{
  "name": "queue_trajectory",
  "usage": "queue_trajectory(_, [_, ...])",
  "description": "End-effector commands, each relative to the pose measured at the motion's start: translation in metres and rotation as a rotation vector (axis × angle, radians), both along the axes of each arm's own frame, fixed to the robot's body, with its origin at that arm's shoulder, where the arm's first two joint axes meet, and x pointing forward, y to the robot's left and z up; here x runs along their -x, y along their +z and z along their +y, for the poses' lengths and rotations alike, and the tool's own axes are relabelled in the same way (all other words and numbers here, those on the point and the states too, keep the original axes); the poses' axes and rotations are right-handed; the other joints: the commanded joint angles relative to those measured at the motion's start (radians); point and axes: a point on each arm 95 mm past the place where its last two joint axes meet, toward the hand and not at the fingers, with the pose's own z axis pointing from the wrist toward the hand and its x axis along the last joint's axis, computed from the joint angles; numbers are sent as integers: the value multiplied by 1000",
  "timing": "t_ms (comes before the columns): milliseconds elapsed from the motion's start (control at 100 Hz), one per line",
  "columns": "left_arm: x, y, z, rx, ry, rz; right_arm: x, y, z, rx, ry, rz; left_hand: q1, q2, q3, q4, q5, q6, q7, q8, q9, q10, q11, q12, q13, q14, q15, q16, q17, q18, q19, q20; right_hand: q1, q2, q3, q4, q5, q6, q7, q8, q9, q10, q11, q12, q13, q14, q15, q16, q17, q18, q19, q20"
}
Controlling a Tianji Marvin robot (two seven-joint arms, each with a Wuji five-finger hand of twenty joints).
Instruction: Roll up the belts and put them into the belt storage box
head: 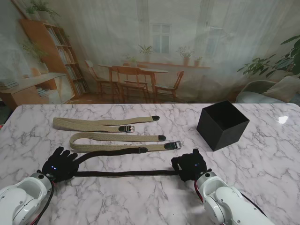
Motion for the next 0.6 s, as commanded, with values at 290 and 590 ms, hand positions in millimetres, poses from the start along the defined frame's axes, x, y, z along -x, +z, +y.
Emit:
queue_trajectory(290, [2, -13, -1, -29, 19, 48, 1, -20, -3, 68, 0, 15, 30, 54, -6, -2, 22, 40, 13, -20, 12, 21, -1, 8, -7, 9, -4, 4, -24, 31, 23, -27, -54, 0, -11, 3, -11, -21, 11, -75, -58, -3, -45, -20, -35, -7, -33, -23, -20, 11, 20, -24])
queue_trajectory(590, [7, -4, 1, 6, 24, 16, 8, 9, -9, -20, -36, -31, -207, 111, -67, 2, -174, 125, -391, -167, -43, 43, -53, -29, -22, 30, -22, -21, -21, 83, 10, -37, -246, 109, -149, 138, 11, 175, -349, -94, -125, 44, -131, -73, -92, 24, -83, -44, -38, 9, 22, -23])
